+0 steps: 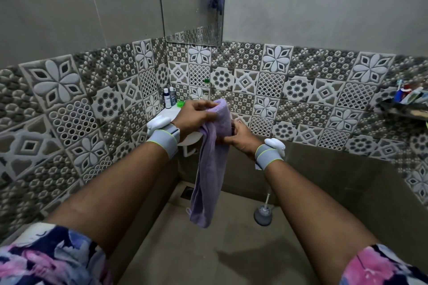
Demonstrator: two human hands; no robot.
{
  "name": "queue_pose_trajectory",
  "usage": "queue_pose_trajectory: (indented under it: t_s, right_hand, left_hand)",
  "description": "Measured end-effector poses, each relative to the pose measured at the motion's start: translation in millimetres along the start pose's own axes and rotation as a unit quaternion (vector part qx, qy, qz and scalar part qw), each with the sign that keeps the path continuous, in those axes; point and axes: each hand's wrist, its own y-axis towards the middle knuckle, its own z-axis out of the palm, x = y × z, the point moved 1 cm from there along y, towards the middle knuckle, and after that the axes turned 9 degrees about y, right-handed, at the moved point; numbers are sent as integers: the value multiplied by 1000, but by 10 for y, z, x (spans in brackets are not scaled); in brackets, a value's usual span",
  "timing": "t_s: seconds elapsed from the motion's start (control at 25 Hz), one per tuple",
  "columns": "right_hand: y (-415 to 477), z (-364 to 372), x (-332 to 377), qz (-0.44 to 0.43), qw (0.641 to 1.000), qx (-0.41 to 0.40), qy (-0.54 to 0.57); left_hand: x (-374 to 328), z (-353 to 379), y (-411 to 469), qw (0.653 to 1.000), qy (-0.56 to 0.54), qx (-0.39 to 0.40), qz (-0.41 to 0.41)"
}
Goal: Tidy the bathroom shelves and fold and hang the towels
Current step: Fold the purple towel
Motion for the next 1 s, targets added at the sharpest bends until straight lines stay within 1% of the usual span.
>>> queue_pose_trajectory:
  t_s: [0.08, 0.12, 0.16, 0.2, 0.28, 0.36, 0.4, 0.48, 0.56, 0.6, 0.64, 0.72, 0.8, 0.84, 0.88, 0.92, 0.96, 1.0]
  right_hand:
    - [-22, 67, 134, -14, 998, -42, 39]
    - [-28, 116, 224, -27, 994, -68, 75]
    - [-25, 166, 326, -41, 988, -89, 120]
    - [-16, 218, 419, -53, 980, -104, 160]
    - [44, 270, 590, -65, 969, -130, 202]
    - [129, 243, 734, -63, 963, -162, 204]
    - [164, 201, 803, -62, 959, -184, 206]
    - [239, 57, 905, -60, 949, -235, 202]
    - [270, -113, 929, -55, 946, -253, 197]
    - [242, -176, 908, -39, 950, -236, 202]
    - [188, -216, 863, -5, 959, -202, 197]
    - [2, -275, 669, 79, 978, -101, 162]
    - [-265, -290, 383, 145, 980, -7, 134]
    - [-375, -302, 231, 173, 975, 8, 138]
    - [-475, -302, 118, 187, 971, 6, 151]
    - [-527, -296, 38, 187, 968, -4, 165]
    - [-549, -285, 6, 171, 970, -15, 171]
    - [-550, -269, 29, 147, 974, -25, 168]
  left_hand:
    - [84, -94, -13, 992, -115, -57, -6]
    - [123, -114, -51, 984, -164, -73, -12]
    - [185, -108, -79, 981, -182, -72, -9]
    - [259, -69, -130, 980, -190, -51, 4]
    - [421, 68, -239, 981, -192, 11, 3]
    - [592, 184, -312, 982, -170, 75, -35]
    - [655, 225, -319, 984, -136, 103, -60]
    - [740, 275, -322, 984, -57, 133, -102]
    - [712, 315, -333, 984, -37, 125, -124]
    - [661, 338, -330, 983, -53, 120, -127]
    - [600, 360, -316, 982, -82, 111, -126]
    - [485, 417, -275, 974, -181, 81, -114]
    - [400, 433, -233, 956, -264, 56, -112]
    - [392, 417, -206, 945, -296, 62, -122]
    - [408, 402, -201, 935, -317, 80, -137]
    - [447, 375, -205, 929, -322, 95, -158]
    - [476, 360, -217, 928, -314, 90, -178]
    - [540, 343, -225, 937, -285, 58, -194]
